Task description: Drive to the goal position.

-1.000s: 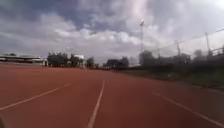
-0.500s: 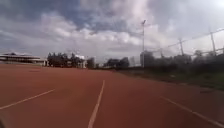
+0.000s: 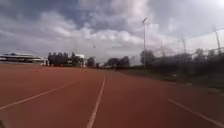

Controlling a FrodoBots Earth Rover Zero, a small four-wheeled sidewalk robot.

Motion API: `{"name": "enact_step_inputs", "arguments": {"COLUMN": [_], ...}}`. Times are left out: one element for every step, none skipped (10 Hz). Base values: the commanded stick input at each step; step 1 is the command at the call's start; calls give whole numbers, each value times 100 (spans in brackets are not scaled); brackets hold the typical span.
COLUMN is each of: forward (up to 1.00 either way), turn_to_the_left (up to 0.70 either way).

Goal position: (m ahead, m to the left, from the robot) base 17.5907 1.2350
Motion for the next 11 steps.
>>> {"name": "enact_step_inputs", "arguments": {"forward": [70,70,70,70,70,70,70,70,70,70,70], "turn_to_the_left": [0,0,0,0,0,0,0,0,0,0,0]}}
